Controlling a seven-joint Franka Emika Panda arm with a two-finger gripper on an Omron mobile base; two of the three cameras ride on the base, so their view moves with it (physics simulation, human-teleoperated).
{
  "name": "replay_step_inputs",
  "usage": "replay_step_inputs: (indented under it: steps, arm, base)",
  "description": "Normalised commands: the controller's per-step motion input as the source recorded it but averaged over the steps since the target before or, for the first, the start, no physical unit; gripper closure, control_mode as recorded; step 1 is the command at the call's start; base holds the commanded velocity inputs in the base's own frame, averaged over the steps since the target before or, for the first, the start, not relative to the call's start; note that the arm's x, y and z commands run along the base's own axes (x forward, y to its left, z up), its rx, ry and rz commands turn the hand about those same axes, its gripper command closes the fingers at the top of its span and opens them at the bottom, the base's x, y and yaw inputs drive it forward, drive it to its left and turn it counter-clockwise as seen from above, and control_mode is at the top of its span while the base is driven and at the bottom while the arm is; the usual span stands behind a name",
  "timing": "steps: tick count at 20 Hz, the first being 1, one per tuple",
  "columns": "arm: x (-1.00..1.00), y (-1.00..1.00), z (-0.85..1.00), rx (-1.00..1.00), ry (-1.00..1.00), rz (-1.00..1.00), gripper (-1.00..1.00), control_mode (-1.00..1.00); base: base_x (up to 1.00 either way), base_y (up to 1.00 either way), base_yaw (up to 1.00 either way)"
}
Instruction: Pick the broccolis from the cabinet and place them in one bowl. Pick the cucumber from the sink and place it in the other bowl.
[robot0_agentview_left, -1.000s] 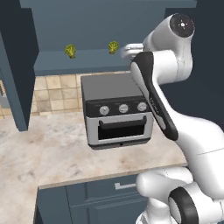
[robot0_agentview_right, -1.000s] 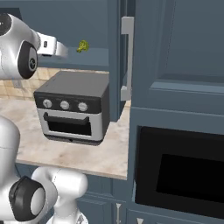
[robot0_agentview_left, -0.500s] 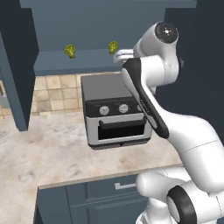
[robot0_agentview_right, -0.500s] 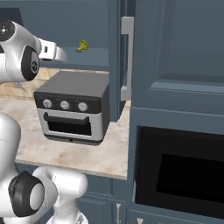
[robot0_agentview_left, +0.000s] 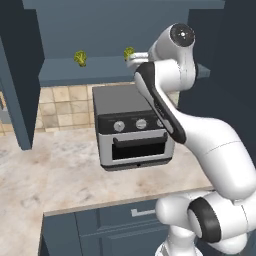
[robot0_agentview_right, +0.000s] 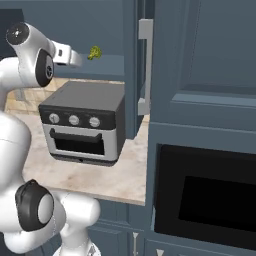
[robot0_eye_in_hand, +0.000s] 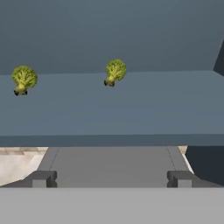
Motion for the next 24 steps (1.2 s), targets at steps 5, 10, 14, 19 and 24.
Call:
replay_step_inputs:
  steps: [5,10,14,19,24]
  arm:
    - [0.48,0.0,0.0,0.0,0.0,0.0,-1.0,-1.0]
    - [0.55,0.0,0.09,0.0,0.0,0.0,-1.0,-1.0]
    - [0.6,0.0,0.03,0.0,0.0,0.0,-1.0,-1.0]
    - [0.57,0.0,0.01,0.0,0.01,0.0,-1.0,-1.0]
    - [0.54,0.01,0.0,0.0,0.07,0.0,-1.0,-1.0]
  base:
    - [0.0,0.0,0.0]
    - [0.0,0.0,0.0]
    - [0.0,0.0,0.0]
    - [0.0,0.0,0.0]
    - [0.0,0.0,0.0]
